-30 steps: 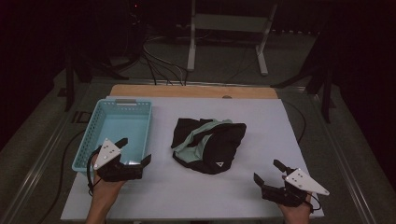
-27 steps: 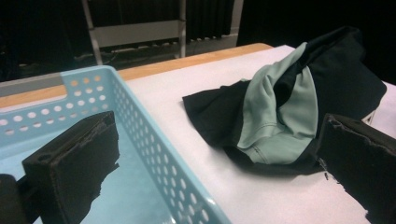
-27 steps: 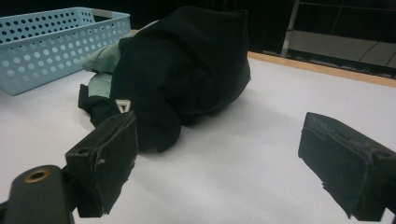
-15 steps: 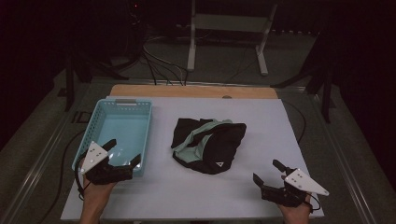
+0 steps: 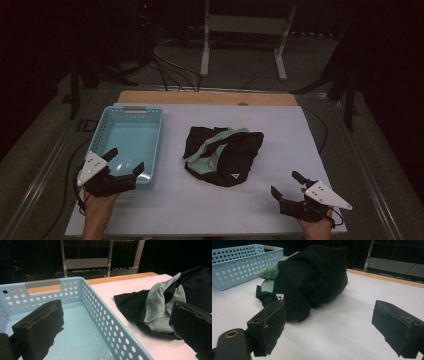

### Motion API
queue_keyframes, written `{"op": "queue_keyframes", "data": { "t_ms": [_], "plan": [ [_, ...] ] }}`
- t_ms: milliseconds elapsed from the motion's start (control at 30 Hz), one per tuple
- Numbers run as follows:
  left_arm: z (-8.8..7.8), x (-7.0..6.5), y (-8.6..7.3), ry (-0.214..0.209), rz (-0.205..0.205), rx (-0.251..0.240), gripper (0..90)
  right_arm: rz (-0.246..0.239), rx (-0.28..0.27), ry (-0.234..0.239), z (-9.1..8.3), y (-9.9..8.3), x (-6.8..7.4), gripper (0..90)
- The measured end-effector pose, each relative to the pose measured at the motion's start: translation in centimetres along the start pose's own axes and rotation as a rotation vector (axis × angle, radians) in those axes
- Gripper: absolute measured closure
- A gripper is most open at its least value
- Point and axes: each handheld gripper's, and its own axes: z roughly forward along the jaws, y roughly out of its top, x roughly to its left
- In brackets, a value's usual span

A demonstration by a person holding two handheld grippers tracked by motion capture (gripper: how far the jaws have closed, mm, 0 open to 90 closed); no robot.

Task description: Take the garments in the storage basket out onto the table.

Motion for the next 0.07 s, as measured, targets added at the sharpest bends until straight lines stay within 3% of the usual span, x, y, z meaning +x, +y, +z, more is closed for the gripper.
{"op": "queue_keyframes", "data": {
  "t_ms": [67],
  "plan": [
    [0.02,0.01,-0.02,0.002,-0.001,0.001,0.1,0.001,0.000,-0.001,0.00,-0.01,-0.05,11.7]
  ]
}}
